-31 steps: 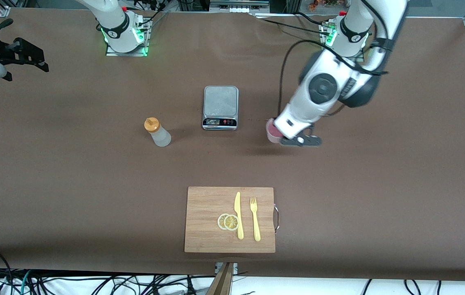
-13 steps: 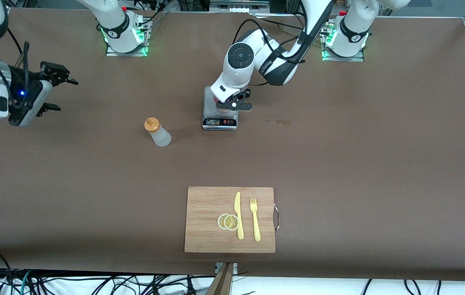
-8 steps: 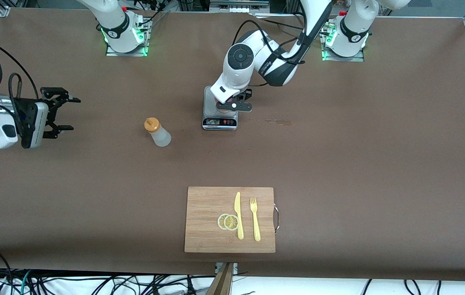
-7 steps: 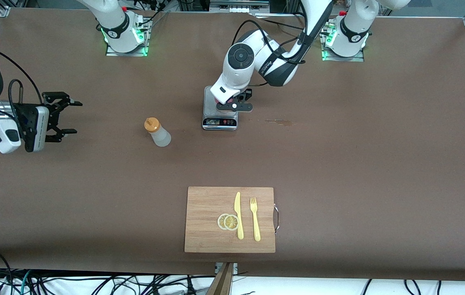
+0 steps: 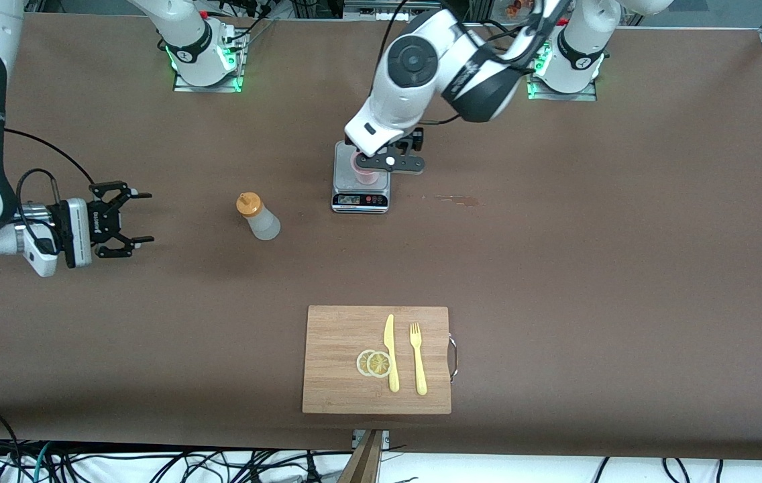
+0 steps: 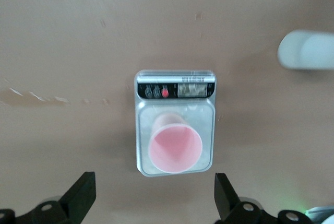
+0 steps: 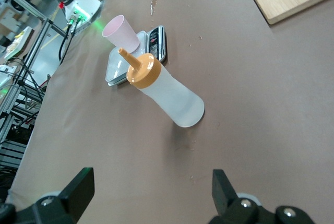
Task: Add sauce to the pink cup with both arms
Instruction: 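Release the cup and raise the left gripper while the right gripper approaches the bottle, then grasp the white sauce bottle with the right gripper and lift it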
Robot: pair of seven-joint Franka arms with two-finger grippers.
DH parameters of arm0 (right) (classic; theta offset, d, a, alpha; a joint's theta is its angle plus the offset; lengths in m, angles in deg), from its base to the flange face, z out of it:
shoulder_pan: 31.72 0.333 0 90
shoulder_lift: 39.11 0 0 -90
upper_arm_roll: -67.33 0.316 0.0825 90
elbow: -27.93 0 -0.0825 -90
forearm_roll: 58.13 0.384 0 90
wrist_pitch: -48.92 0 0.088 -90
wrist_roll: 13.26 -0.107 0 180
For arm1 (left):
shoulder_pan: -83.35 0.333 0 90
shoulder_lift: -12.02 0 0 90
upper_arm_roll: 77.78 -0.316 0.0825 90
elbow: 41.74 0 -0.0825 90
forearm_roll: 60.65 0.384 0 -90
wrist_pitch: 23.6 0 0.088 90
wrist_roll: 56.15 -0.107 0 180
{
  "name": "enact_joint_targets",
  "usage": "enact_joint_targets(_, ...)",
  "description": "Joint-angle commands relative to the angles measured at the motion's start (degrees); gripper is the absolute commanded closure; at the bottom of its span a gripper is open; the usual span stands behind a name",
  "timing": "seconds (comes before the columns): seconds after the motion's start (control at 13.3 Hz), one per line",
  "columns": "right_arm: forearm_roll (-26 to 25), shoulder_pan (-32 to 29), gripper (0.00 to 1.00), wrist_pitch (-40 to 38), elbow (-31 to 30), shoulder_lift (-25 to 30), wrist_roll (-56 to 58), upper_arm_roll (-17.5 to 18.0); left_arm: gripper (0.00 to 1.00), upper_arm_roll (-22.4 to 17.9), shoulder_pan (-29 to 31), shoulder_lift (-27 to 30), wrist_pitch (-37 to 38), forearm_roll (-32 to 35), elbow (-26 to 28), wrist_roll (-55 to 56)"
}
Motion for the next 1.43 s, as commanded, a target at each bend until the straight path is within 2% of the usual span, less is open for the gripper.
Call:
enact_joint_targets(0.0, 5.32, 0.60, 0.00, 0.63, -3.91, -1.06, 9.18, 0.25, 0.00, -3.50, 5.46, 4.90, 4.55, -0.95, -1.02, -10.55)
enact_joint_targets(0.15, 10.07, 1.74, 0.00, 3.35, -9.10, -1.32, 17.88, 0.51, 0.00, -6.49, 9.32, 7.37, 8.67, -0.78, -1.11, -13.48)
enact_joint_targets(0.38, 17.27, 4.29, 0.00, 4.33, -12.19, -3.25, 34.21, 0.69, 0.00, -6.68, 17.93, 9.66, 12.63, 5.88, -1.11, -18.11)
enact_joint_targets(0.6, 22.46, 5.52, 0.00, 4.33, -15.71, -3.52, 41.71, 1.04, 0.00, -6.42, 27.51, 11.33, 14.49, 8.28, -1.11, -27.79)
enact_joint_targets(0.83, 25.55, 7.36, 0.00, 4.59, -17.47, -4.31, 45.06, 1.39, 0.00, -6.33, 34.73, 13.61, 15.37, 8.36, -1.11, -29.40)
enact_joint_targets(1.05, 29.68, 9.21, 0.00, 4.68, -17.91, -6.07, 46.83, 1.48, 0.00, -6.59, 38.43, 15.29, 18.61, 8.62, -1.11, -34.02)
enact_joint_targets(1.35, 32.31, 11.85, 0.00, 5.20, -19.22, -7.21, 47.01, 1.48, 0.00, -6.16, 38.97, 16.60, 22.92, 14.16, -1.29, -36.95)
